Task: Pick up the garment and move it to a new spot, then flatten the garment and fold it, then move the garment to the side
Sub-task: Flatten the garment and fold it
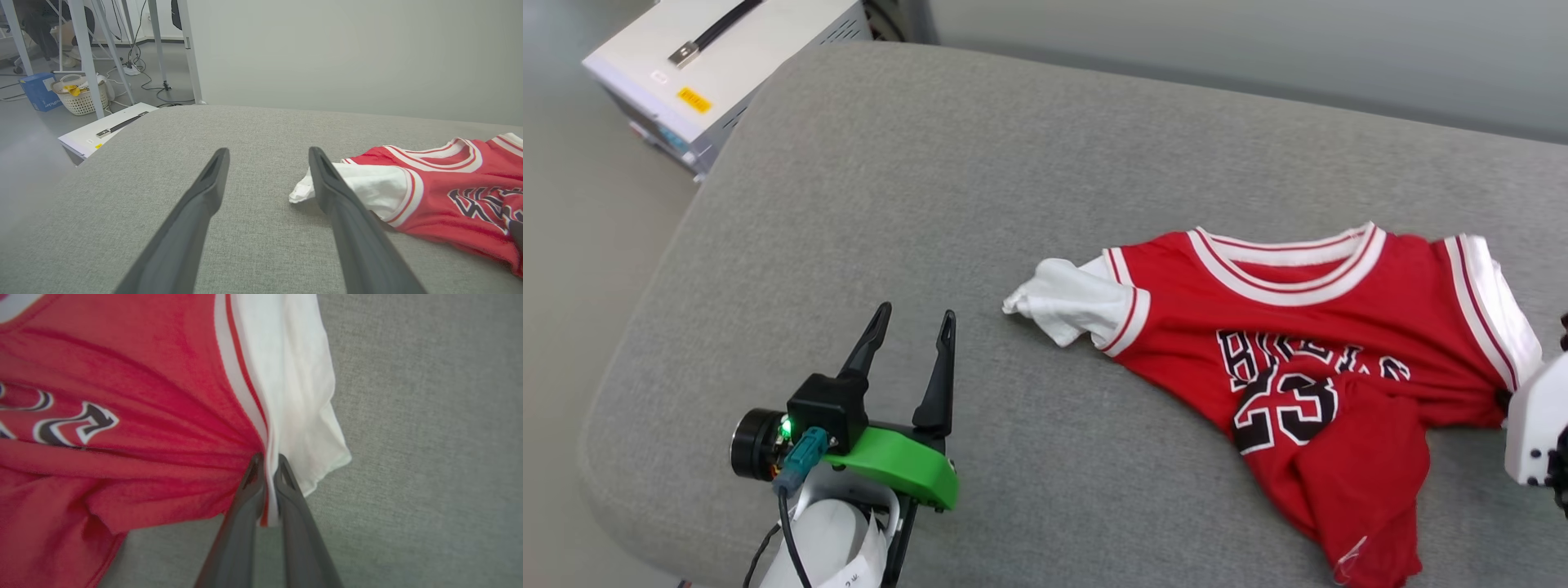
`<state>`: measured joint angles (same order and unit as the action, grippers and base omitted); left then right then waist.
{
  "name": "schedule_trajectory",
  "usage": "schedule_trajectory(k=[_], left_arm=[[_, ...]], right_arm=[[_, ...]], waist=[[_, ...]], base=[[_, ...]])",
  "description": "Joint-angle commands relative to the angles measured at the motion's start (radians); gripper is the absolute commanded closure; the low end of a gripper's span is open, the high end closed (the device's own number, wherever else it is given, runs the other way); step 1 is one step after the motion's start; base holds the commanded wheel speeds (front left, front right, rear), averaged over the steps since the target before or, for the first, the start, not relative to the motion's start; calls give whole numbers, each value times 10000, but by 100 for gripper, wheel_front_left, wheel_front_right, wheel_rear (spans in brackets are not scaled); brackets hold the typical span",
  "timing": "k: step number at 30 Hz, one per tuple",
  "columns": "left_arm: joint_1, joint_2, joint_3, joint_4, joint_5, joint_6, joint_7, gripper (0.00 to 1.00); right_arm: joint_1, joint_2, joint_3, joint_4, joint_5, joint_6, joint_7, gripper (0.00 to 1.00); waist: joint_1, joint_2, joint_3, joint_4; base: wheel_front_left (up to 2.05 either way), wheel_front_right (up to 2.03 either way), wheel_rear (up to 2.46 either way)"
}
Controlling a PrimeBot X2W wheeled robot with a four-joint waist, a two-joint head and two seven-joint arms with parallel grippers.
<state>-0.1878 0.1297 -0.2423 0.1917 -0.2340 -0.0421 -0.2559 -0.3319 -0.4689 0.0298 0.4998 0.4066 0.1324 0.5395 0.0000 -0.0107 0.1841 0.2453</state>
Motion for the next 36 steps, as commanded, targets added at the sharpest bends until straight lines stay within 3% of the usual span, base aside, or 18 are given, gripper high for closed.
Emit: schedule_trajectory(k=[1, 8, 15, 16, 17, 30, 36], left_arm=[[151, 66, 34, 53, 53, -72, -58, 0], [348, 156, -34, 208, 15, -121, -58, 0], [352, 192, -144, 321, -75, -164, 27, 0], [327, 196, -155, 338, -87, -165, 36, 0], [306, 199, -166, 355, -97, -170, 42, 0], [215, 63, -569, 308, -100, -200, 54, 0], [199, -3, -736, 289, -92, -192, 45, 0]], right_arm=[[494, 39, -181, -43, -101, -17, -11, 100], [1885, 589, -1364, -1511, -772, -17, 387, 100], [2903, 1431, -1842, -2779, -1400, -17, 819, 100], [2934, 1549, -1919, -2895, -1508, -17, 711, 60], [2925, 1648, -1994, -2981, -1593, -17, 568, 0], [2757, 2284, -1853, -5423, -1264, -17, -3127, 0], [3019, 1980, -609, -6266, -995, -17, -3114, 0]], waist=[[0, 107, -474, -543], [0, 107, -792, -1263], [0, 107, -747, -1802], [0, 107, -723, -1858], [0, 107, -717, -1900], [0, 107, -662, -2220], [0, 107, -575, -2202]], base=[[0, 0, 0], [0, 0, 0], [0, 0, 0], [0, 0, 0], [0, 0, 0], [0, 0, 0], [0, 0, 0]])
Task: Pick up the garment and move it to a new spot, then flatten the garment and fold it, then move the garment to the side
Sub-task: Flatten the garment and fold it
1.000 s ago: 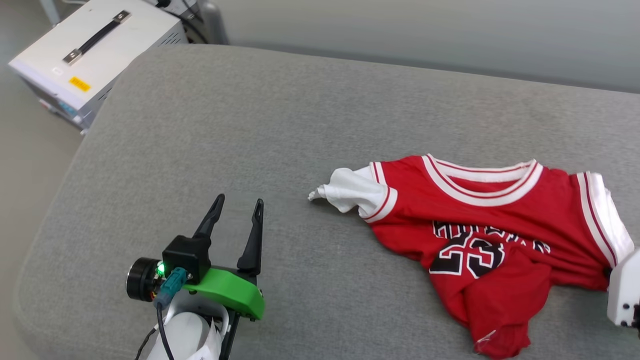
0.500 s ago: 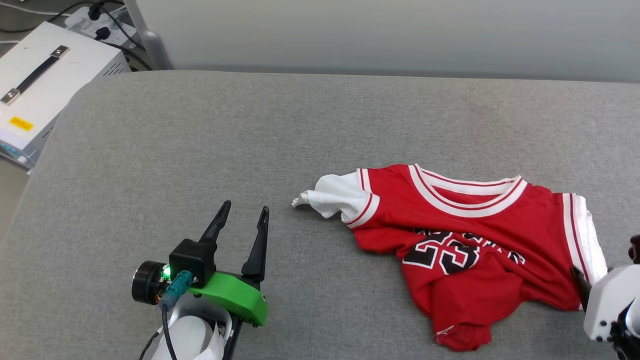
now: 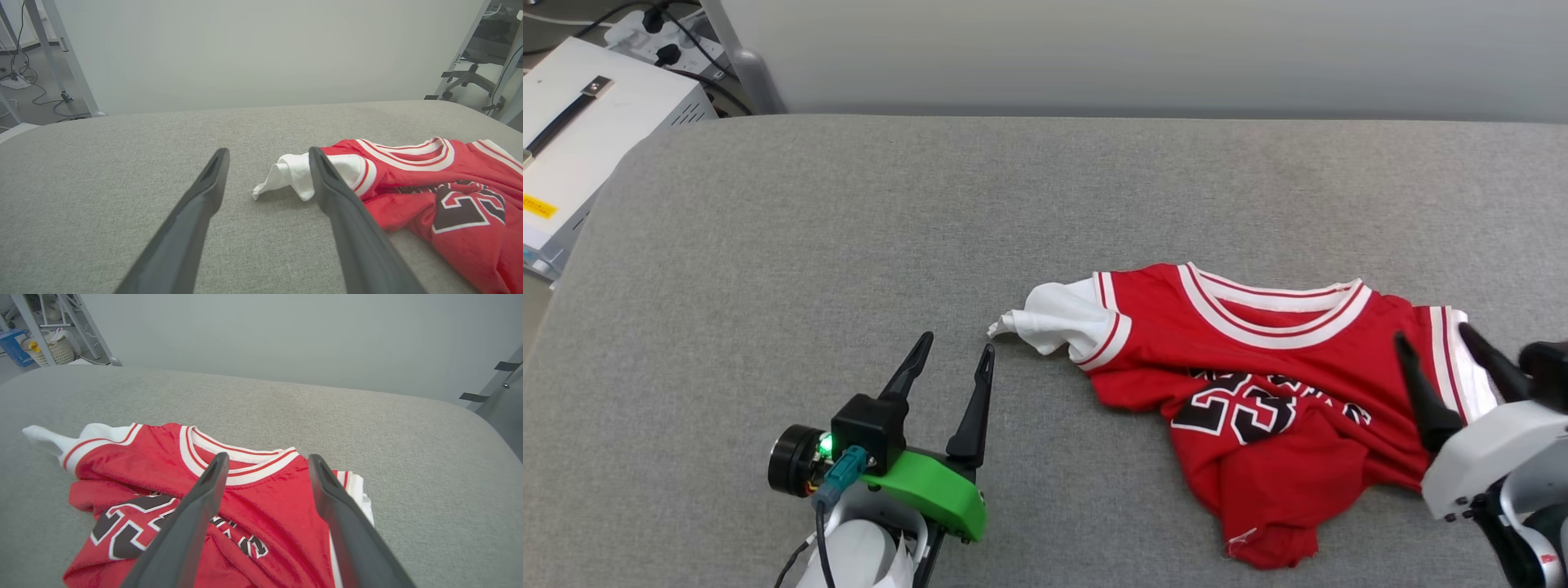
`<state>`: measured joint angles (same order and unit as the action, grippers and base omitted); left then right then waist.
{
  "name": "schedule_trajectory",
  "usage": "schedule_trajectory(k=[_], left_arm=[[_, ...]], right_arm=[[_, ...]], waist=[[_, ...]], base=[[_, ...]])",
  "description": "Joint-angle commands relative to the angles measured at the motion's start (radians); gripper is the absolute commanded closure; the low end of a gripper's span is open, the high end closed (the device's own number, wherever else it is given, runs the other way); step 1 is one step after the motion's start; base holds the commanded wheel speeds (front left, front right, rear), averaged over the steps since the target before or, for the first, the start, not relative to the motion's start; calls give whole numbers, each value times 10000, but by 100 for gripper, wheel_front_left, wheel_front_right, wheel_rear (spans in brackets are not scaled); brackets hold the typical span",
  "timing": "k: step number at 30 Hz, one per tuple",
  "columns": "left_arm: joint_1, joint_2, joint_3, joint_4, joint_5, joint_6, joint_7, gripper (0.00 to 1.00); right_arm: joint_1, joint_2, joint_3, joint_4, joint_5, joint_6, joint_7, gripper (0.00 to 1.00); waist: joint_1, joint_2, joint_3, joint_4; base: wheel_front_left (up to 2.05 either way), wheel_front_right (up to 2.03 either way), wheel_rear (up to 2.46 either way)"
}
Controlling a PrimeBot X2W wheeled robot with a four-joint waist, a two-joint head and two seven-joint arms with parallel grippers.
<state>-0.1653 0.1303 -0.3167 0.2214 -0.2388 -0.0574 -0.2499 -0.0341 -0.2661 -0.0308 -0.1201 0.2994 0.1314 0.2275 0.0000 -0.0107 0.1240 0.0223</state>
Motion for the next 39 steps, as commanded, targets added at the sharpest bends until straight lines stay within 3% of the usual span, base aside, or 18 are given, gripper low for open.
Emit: schedule_trajectory(k=[1, 10, 14, 29, 30, 31, 32, 39], left_arm=[[-57, -15, -21, -11, -42, -46, -13, 0], [-336, -114, -107, 101, -121, -33, -48, 0], [-432, -218, -164, 187, -158, -26, -74, 0], [-562, -423, -91, 374, -157, -43, -115, 0], [-563, -433, -81, 368, -150, -47, -116, 0], [-559, -444, -67, 363, -141, -55, -116, 0], [-551, -453, -50, 362, -136, -57, -116, 0], [-345, -450, 134, 453, -62, -73, -117, 0]], right_arm=[[-10, -150, 223, -158, 98, -7, 170, 0], [-1353, -1365, 3675, -300, 957, -7, 3431, 0], [-2060, -1636, 4726, 235, 1180, -7, 4196, 0], [-3569, -2021, 6348, 3117, 1265, -7, 4353, 0], [-3575, -2039, 6413, 3249, 1316, -7, 4367, 51], [-3568, -2052, 6501, 3372, 1426, -7, 4373, 84], [-3555, -2063, 6588, 3423, 1547, -7, 4366, 100], [-3336, -2171, 7081, 2886, 2765, -7, 4081, 100]], waist=[[0, 107, 58, 59], [0, 107, 332, 678], [0, 107, 485, 1126], [0, 107, 822, 2368], [0, 107, 827, 2403], [0, 107, 824, 2435], [0, 107, 815, 2455], [0, 107, 438, 2293]], base=[[0, 0, 0], [0, 0, 0], [0, 0, 0], [0, 0, 0], [0, 0, 0], [0, 0, 0], [0, 0, 0], [0, 0, 0]])
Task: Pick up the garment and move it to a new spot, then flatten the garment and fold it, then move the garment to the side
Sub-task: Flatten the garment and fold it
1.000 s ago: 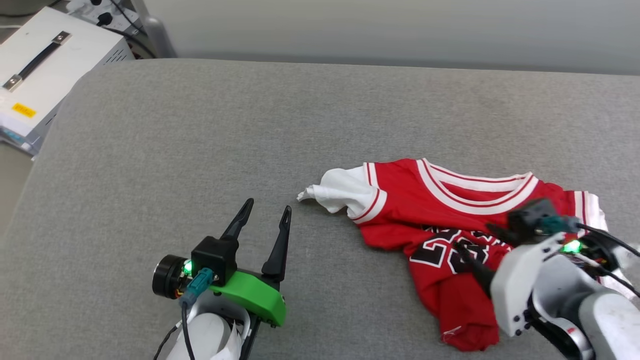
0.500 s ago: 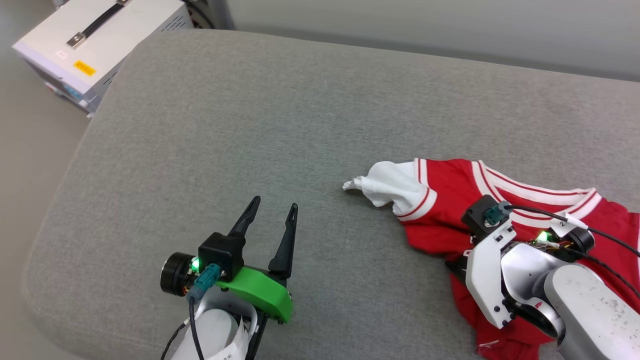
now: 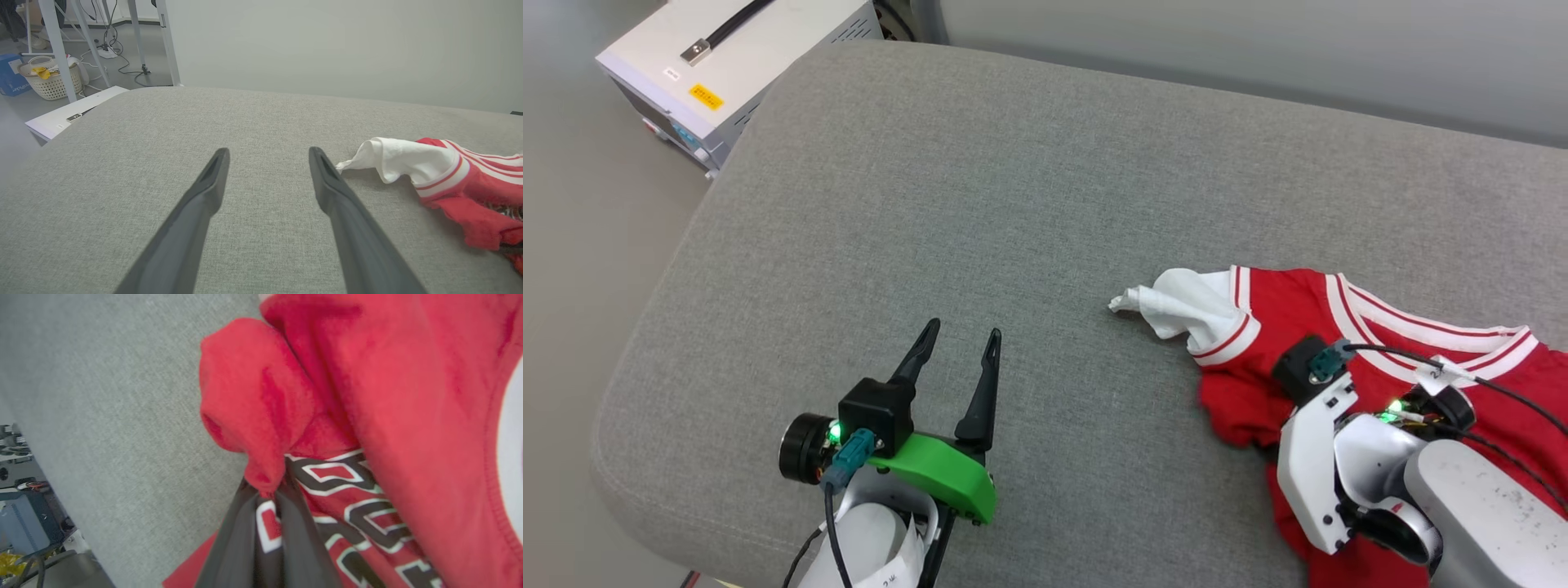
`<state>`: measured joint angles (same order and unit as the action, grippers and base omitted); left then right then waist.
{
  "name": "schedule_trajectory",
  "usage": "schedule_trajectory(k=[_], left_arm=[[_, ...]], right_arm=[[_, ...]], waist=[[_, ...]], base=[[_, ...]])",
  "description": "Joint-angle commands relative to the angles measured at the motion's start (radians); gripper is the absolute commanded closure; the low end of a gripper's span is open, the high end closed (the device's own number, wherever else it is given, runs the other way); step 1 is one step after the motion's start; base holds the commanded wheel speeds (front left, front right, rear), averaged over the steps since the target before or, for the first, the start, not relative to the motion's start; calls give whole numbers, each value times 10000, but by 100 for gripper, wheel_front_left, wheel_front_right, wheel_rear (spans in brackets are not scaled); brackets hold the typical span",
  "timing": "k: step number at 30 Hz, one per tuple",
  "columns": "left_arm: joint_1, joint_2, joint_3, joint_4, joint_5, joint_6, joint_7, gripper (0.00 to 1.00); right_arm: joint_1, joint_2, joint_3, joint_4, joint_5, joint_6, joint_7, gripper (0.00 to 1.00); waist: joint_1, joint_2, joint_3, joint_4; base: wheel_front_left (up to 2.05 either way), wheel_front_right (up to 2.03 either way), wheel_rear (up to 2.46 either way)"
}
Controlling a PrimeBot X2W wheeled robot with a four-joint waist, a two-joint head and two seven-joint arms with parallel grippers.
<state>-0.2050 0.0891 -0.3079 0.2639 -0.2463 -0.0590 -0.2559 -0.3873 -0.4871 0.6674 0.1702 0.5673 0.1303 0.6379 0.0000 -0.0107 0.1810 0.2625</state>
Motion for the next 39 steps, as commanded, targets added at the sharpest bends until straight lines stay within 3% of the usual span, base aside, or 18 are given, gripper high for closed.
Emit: schedule_trajectory(k=[1, 13, 23, 24, 28, 33, 39], left_arm=[[80, -25, 64, 41, 31, -61, -58, 0], [372, 85, 148, 139, 86, -101, -58, 0], [507, 200, 187, 209, 66, -75, -58, 0], [507, 208, 185, 215, 65, -74, -58, 0], [500, 251, 202, 260, 43, -60, -58, 0], [452, 327, 293, 242, 6, -20, -59, 0], [372, 382, 479, 96, -63, 11, -59, 0]], right_arm=[[240, 15, 208, -193, 225, 4, 5, 100], [1166, -185, 1301, -2054, 1337, 4, 977, 100], [1688, -126, 1783, -2528, 1757, 4, 982, 100], [1654, -112, 1716, -2547, 1690, 4, 815, 0], [1506, 72, 1041, -2527, 1595, 4, -98, 0], [1336, 224, -707, -2588, 1123, 4, -1658, 0], [1556, 248, -3333, -2330, -591, 4, -3662, 0]], waist=[[0, 107, -227, -172], [0, 107, -968, -696], [0, 107, -1098, -1132], [0, 107, -1097, -1180], [0, 107, -1147, -1445], [0, 107, -1217, -1814], [0, 107, -1210, -2233]], base=[[0, 0, 0], [0, 0, 0], [0, 0, 0], [0, 0, 0], [0, 0, 0], [0, 0, 0], [0, 0, 0]])
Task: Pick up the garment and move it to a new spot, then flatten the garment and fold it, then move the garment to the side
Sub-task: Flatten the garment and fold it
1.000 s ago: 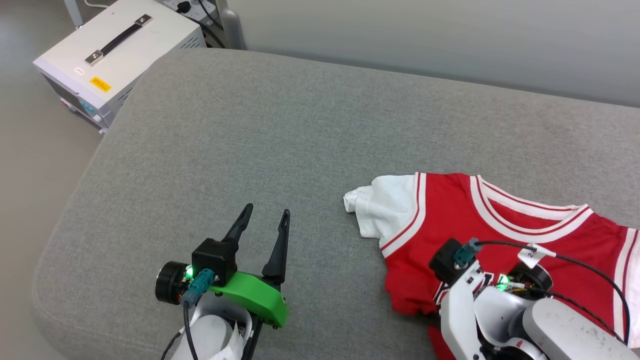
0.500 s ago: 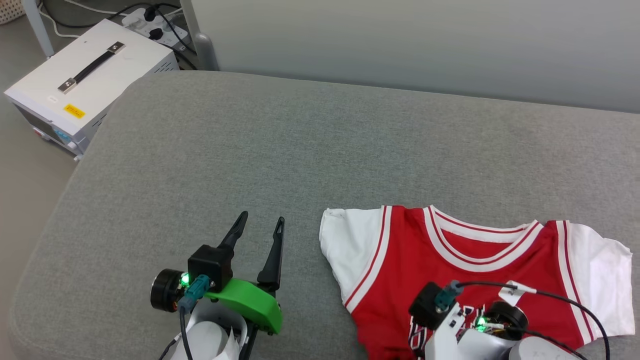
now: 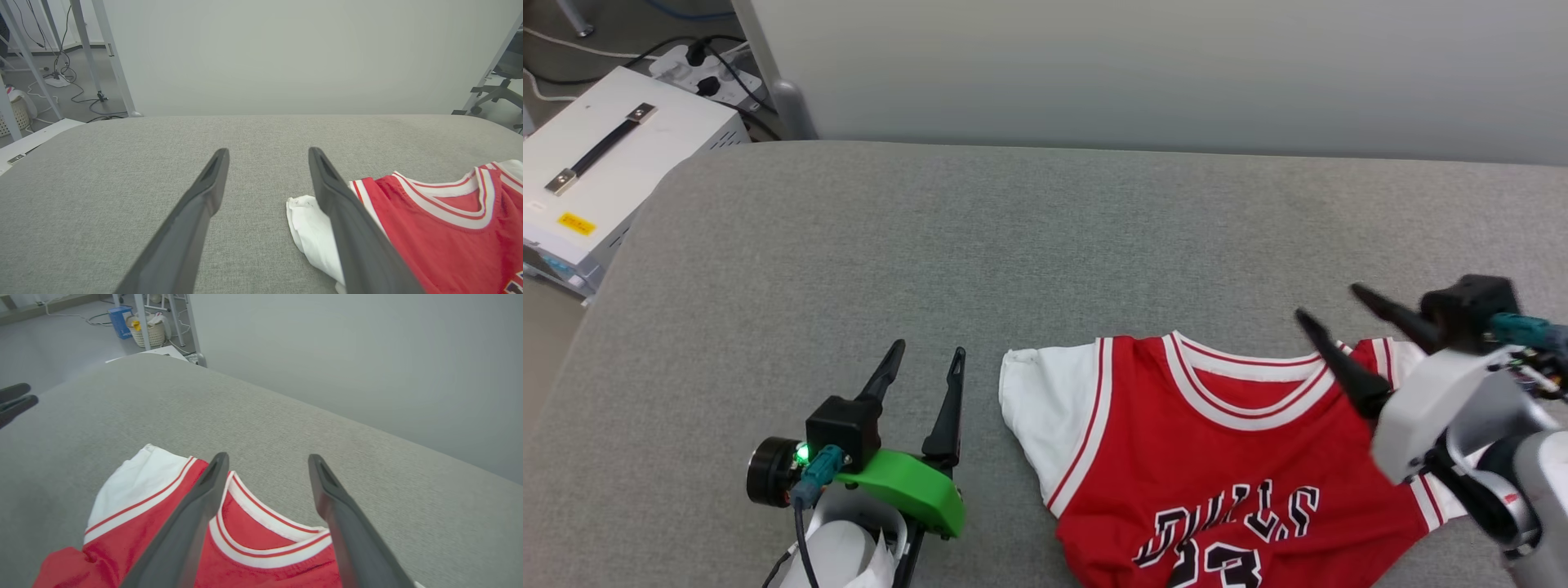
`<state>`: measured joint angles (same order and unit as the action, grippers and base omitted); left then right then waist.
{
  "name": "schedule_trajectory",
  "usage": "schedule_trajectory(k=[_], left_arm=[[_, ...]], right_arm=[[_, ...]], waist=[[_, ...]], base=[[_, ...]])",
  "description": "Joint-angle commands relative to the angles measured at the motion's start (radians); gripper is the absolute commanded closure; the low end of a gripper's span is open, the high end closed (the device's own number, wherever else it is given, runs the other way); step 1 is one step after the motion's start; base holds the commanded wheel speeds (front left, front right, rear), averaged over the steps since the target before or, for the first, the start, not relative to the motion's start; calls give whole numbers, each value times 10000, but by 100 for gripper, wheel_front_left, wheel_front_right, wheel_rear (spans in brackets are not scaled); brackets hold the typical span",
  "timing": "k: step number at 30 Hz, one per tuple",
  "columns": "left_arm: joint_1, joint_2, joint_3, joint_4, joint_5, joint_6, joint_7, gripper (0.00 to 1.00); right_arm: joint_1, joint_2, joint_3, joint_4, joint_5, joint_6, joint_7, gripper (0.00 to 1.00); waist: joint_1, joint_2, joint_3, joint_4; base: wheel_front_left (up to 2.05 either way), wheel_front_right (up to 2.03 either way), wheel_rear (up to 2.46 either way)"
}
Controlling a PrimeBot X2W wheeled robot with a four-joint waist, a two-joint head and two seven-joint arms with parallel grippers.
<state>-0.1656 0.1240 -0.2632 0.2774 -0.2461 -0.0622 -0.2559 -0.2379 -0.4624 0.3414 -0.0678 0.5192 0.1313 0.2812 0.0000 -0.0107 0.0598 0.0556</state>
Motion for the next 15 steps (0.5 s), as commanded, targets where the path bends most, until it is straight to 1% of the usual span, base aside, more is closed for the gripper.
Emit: schedule_trajectory(k=[1, 3, 7, 11, 13, 15], left_arm=[[-25, 26, 88, -100, -93, 48, -59, 0], [-29, -36, 240, -224, -240, 36, -59, 0], [-61, 8, 516, -371, -318, 30, -59, 0], [-104, 106, 556, -390, -294, -83, -59, 0], [-156, 181, 473, -293, -250, -134, -31, 0], [-288, 304, 356, -203, -197, -189, 228, 0]], right_arm=[[158, 29, -609, 158, -613, -6, -462, 0], [402, 211, -1517, 326, -1429, -6, -1104, 0], [985, 958, -2974, 426, -2252, -6, -2203, 0], [1532, 1768, -3927, 188, -2866, -6, -3019, 0], [1738, 2103, -4217, 103, -3025, -6, -3237, 0], [1839, 2381, -4407, 5, -3129, -6, -3371, 0]], waist=[[0, 107, 31, -257], [0, 107, 91, -389], [0, 107, 234, -666], [0, 107, 432, -947], [0, 107, 547, -1094], [0, 107, 709, -1267]], base=[[0, 0, 0], [0, 0, 0], [0, 0, 0], [0, 0, 0], [0, 0, 0], [0, 0, 0]])
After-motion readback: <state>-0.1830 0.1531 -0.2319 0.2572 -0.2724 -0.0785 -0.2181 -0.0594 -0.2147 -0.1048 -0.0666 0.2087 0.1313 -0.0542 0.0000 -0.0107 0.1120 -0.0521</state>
